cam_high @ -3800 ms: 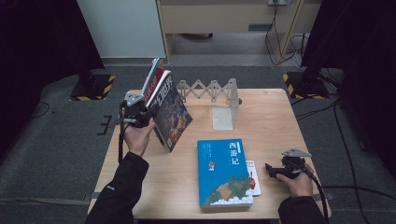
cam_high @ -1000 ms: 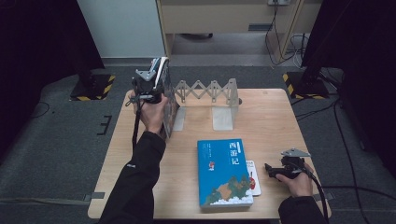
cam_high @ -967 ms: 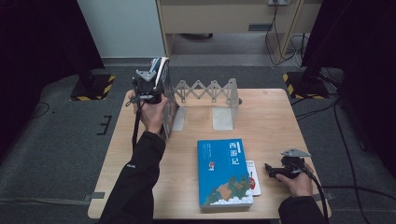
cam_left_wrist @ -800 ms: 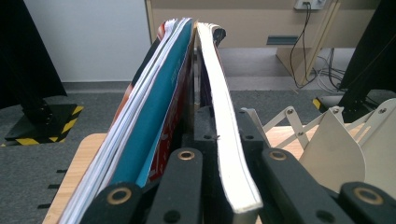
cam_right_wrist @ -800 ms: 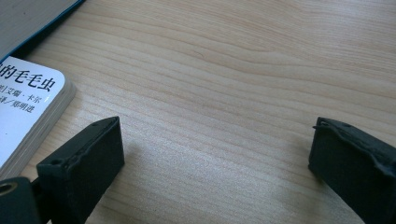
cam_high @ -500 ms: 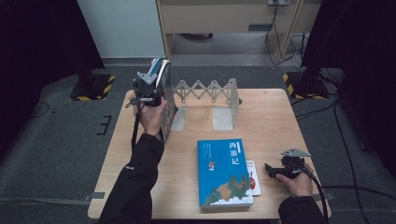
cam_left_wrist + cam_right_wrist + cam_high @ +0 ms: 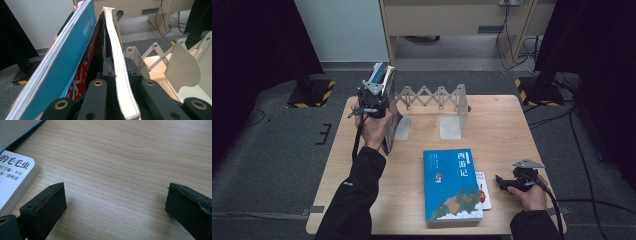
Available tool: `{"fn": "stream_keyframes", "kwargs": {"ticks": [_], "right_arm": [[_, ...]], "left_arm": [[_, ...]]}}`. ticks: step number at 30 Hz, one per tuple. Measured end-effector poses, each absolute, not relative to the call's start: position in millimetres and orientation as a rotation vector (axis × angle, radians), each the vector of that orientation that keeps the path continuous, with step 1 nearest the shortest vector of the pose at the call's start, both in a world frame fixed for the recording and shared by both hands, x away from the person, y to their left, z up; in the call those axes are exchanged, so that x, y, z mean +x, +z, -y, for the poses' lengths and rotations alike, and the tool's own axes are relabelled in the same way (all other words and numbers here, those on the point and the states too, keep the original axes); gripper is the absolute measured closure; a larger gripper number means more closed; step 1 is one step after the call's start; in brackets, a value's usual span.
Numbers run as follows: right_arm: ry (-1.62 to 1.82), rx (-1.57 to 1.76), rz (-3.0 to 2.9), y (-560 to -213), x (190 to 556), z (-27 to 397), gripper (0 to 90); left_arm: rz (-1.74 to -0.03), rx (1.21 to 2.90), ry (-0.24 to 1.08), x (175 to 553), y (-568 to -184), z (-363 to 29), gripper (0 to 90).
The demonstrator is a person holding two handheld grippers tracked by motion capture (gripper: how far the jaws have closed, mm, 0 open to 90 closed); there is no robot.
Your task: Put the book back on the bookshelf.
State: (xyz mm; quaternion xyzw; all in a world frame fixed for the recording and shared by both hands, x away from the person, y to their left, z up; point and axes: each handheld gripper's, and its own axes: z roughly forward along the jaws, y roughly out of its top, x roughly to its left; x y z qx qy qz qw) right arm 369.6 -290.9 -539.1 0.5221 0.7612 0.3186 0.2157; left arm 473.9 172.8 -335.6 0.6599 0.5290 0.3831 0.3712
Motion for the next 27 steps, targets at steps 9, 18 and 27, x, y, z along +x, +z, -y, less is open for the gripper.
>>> {"fn": "stream_keyframes", "kwargs": {"ticks": [9, 18, 27], "right_arm": [[0.884, 1.451, -2.112, -539, 369, 291, 3.4], [0.886, 1.445, -2.116, -539, 369, 290, 3.4], [0.887, 1.448, -2.117, -539, 369, 290, 3.4]], "left_arm": [[-1.382, 1.704, 1.011, 472, -334, -176, 77.1], [-1.383, 1.705, 0.990, 469, -336, -182, 67.8], [-1.391, 1.695, 0.988, 474, -325, -179, 62.9]]}}
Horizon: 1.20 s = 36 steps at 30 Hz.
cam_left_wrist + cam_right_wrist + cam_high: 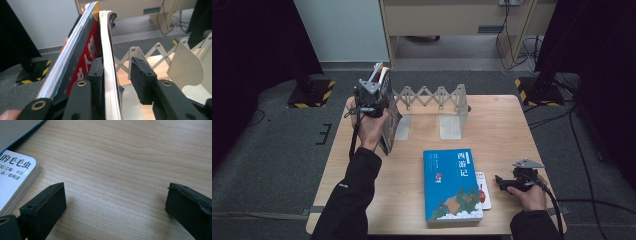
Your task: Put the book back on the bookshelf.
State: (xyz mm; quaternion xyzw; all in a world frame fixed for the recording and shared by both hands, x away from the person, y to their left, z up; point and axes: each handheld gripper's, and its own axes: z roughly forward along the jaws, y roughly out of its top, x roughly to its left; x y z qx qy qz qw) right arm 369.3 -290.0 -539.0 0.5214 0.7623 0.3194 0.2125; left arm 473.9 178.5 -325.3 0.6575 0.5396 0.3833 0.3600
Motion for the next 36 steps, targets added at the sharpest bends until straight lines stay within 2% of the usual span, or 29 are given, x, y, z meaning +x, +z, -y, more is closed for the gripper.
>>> {"fn": "stream_keyframes", "kwargs": {"ticks": [6, 8, 9, 13, 21, 31, 36], "right_arm": [[0.887, 1.443, -2.119, -539, 369, 290, 3.5], [0.887, 1.444, -2.119, -539, 369, 290, 3.4], [0.887, 1.444, -2.119, -539, 369, 290, 3.4], [0.888, 1.443, -2.119, -539, 369, 290, 3.4], [0.887, 1.441, -2.119, -539, 369, 290, 3.4], [0.888, 1.443, -2.120, -539, 369, 290, 3.4], [0.888, 1.443, -2.120, -539, 369, 290, 3.4]], "left_arm": [[-1.453, 1.722, 0.962, 488, -325, -175, 66.6], [-1.467, 1.736, 0.967, 492, -327, -175, 71.7], [-1.464, 1.738, 0.963, 493, -327, -175, 78.5], [-1.477, 1.698, 0.910, 494, -326, -181, 81.7], [-1.413, 1.575, 0.931, 491, -330, -187, 82.1], [-1.450, 1.655, 0.974, 494, -333, -185, 81.3], [-1.434, 1.672, 1.025, 491, -335, -185, 74.9]]}}
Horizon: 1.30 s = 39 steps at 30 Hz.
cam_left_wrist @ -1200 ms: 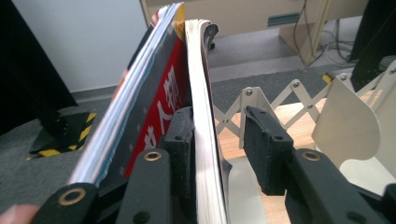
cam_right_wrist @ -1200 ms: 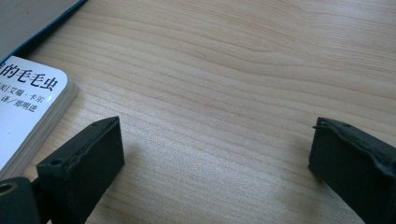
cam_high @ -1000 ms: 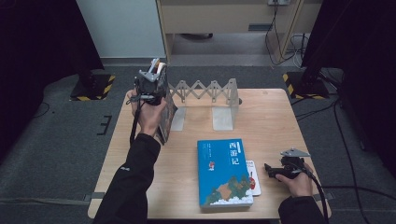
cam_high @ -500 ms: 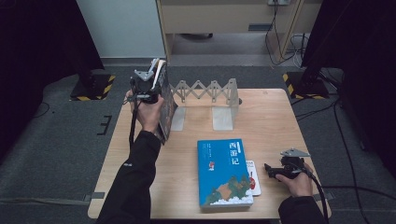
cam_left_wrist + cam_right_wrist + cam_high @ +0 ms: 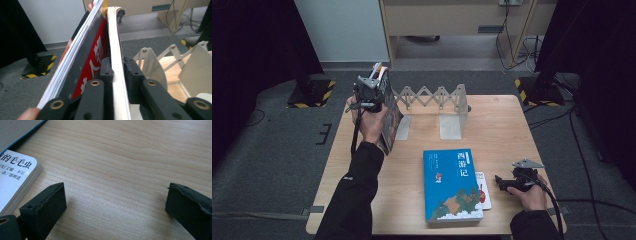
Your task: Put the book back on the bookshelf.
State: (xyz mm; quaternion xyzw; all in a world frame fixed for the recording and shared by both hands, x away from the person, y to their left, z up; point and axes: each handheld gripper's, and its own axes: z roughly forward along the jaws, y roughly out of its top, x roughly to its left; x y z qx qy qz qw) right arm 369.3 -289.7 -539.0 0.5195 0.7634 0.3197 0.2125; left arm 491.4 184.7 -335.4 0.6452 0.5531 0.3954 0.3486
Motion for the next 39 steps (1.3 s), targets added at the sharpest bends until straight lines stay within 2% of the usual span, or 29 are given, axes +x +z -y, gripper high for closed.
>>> {"fn": "stream_keyframes", "kwargs": {"ticks": [14, 22, 28, 39], "right_arm": [[0.889, 1.445, -2.118, -539, 369, 290, 3.3], [0.889, 1.445, -2.118, -539, 369, 289, 3.3], [0.889, 1.445, -2.118, -539, 369, 290, 3.2], [0.888, 1.442, -2.124, -539, 370, 289, 2.0]], "left_arm": [[-1.307, 1.593, 0.965, 459, -324, -190, 51.4], [-1.275, 1.539, 0.910, 438, -315, -203, 48.5], [-1.243, 1.503, 0.815, 420, -314, -213, 47.2], [-1.201, 1.527, 0.790, 392, -329, -225, 43.7]]}}
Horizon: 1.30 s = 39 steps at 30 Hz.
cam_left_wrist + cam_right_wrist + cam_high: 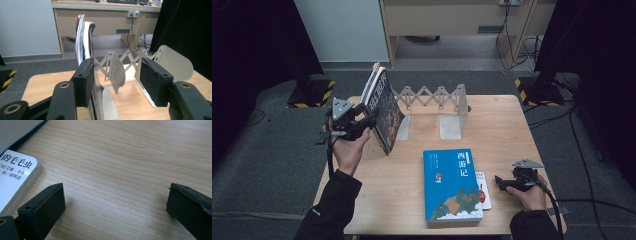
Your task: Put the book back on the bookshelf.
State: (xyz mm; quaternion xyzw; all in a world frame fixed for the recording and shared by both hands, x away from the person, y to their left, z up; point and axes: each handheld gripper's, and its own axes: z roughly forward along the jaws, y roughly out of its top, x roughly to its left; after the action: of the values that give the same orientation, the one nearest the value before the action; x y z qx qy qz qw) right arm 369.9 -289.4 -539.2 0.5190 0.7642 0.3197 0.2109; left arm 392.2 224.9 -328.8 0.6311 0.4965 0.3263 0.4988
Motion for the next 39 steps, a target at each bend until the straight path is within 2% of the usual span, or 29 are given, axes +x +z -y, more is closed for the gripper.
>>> {"fn": "stream_keyframes", "kwargs": {"ticks": [13, 16, 23, 39], "right_arm": [[0.883, 1.458, -2.118, -539, 370, 289, 1.4], [0.881, 1.456, -2.103, -539, 370, 290, 3.8], [0.840, 1.440, -2.113, -532, 368, 290, 18.2], [1.003, 1.466, -2.074, -510, 361, 280, 27.2]], "left_arm": [[-1.239, 1.592, 0.665, 369, -377, -238, 40.8], [-1.242, 1.615, 0.633, 366, -391, -235, 40.2], [-1.238, 1.672, 0.593, 361, -418, -227, 38.6], [-1.180, 1.813, 0.438, 357, -459, -197, 32.8]]}}
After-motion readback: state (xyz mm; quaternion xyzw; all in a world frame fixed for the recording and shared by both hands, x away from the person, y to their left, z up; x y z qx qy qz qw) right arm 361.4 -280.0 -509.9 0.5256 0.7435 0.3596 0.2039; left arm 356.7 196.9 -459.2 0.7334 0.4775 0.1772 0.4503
